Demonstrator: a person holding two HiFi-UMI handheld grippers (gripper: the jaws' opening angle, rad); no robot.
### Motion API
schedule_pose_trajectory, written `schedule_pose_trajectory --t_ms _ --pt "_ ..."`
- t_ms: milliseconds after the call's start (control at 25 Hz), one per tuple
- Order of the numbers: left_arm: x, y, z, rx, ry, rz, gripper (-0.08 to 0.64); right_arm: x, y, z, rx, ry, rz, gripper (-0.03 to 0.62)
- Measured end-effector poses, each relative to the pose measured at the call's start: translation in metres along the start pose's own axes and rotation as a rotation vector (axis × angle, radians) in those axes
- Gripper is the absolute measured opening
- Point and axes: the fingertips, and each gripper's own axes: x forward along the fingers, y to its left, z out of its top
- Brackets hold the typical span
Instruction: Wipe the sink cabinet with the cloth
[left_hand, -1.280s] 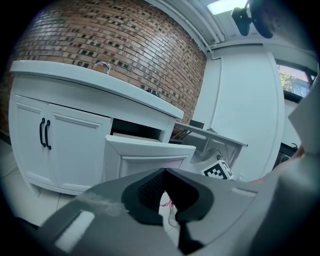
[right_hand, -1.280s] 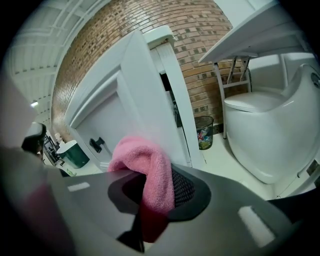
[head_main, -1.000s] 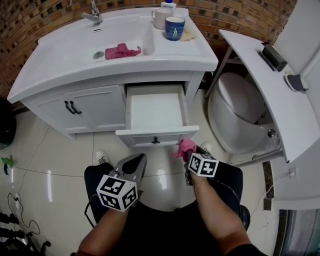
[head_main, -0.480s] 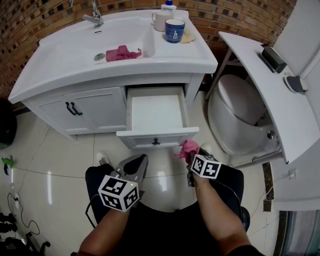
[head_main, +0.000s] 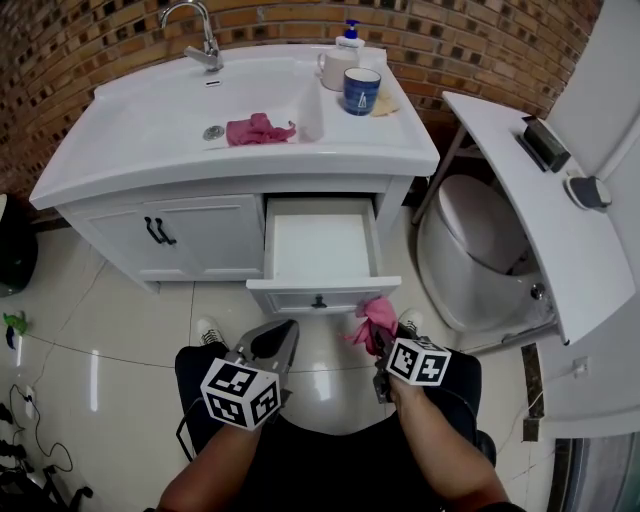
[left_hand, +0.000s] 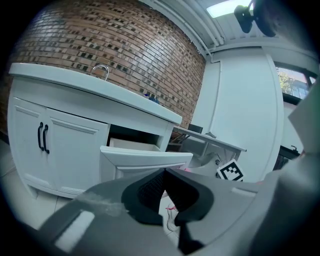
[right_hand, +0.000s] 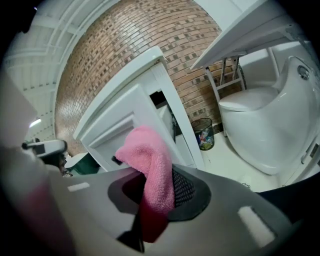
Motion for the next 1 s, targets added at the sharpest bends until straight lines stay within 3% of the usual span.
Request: schedule_pose_trajectory --t_ms 280,480,720,840,1000 --pt "-0.03 -0.008 0.027 0.041 -0.026 -0.006 0.006 -0.064 0.091 0.041 -0.036 -0.089 0.232 0.083" --pt "-0.061 -0.022 0.044 0.099 -0.056 -0.03 0.006 -0.117 0.141 0.069 -0.162 -0.173 0.328 0.083" --pt "-0.086 -0.025 0.051 0.096 -0.111 -0.028 0.006 -0.176 0.171 0.089 -0.317 -0.288 0.334 0.083" --pt "-0.092 -0.027 0.058 0.1 -0.129 -0.036 0.006 -0.192 0.162 0.089 -0.307 -0.32 0.273 0.083" --pt "-0.096 -0.022 0.056 0.07 -0.122 -0.033 0.006 -0.196 0.165 0.092 -0.287 -0.334 0.291 0.083"
